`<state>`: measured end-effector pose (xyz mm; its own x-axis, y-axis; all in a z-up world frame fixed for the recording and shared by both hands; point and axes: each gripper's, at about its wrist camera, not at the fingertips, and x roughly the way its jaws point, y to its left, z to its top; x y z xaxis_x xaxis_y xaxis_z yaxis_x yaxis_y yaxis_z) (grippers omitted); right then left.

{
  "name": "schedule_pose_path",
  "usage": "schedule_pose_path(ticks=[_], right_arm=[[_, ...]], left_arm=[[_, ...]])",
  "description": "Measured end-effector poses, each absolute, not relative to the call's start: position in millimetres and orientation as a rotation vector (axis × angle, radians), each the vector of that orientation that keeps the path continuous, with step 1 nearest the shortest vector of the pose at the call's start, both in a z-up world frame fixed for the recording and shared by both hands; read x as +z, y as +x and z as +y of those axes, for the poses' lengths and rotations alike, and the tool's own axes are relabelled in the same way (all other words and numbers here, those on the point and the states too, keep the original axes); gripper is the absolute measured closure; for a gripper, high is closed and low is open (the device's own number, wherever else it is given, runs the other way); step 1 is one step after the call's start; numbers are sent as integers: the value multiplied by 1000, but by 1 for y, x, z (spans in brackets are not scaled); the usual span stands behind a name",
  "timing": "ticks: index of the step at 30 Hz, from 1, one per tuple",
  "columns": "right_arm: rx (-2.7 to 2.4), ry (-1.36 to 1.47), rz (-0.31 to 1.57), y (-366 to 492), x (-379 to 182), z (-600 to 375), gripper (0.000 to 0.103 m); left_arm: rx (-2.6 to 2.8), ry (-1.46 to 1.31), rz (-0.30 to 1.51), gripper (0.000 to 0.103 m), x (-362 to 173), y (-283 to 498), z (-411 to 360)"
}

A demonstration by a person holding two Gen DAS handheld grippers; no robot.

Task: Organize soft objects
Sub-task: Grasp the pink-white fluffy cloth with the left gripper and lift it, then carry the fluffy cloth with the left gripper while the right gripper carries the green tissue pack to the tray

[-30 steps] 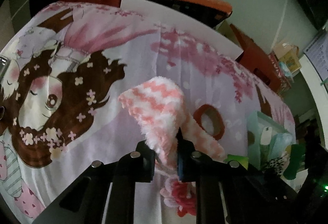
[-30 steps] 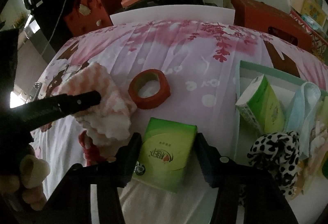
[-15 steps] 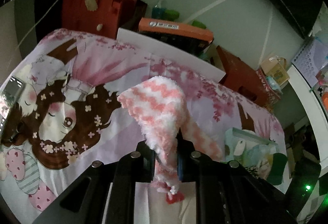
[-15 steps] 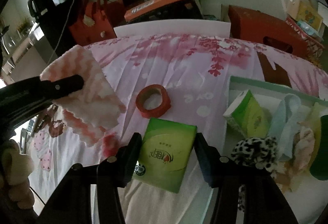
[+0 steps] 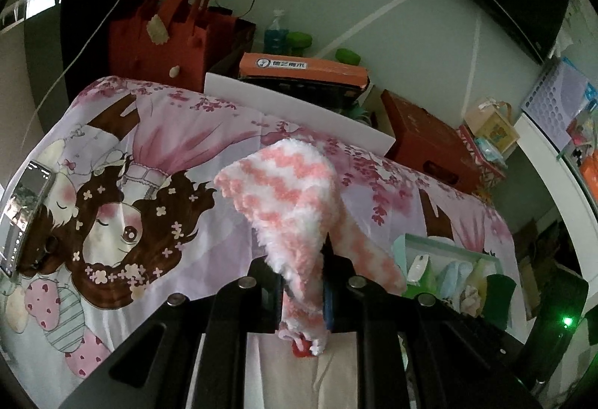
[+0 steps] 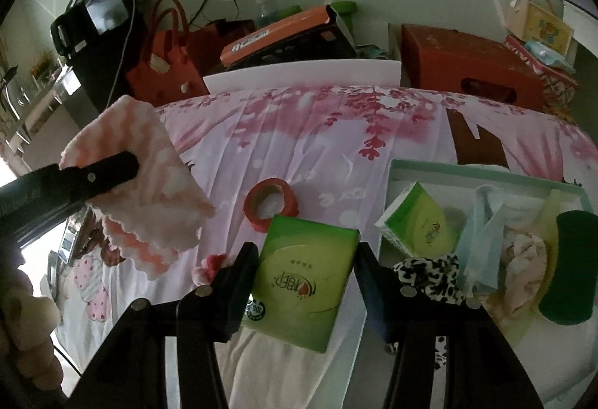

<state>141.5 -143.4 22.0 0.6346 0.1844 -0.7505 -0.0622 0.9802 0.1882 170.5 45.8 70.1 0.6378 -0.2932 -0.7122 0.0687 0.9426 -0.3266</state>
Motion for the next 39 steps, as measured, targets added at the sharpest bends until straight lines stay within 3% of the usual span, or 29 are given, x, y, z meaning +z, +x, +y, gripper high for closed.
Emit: schedule_pose_path(ticks=[15, 39], right_arm=[[33, 188, 823, 130, 44, -191, 47], [-433, 433, 803, 67, 47, -376, 47]], left_arm=[[-273, -242, 838, 86, 85, 159, 23], [-638, 1, 892, 86, 84, 112, -127]])
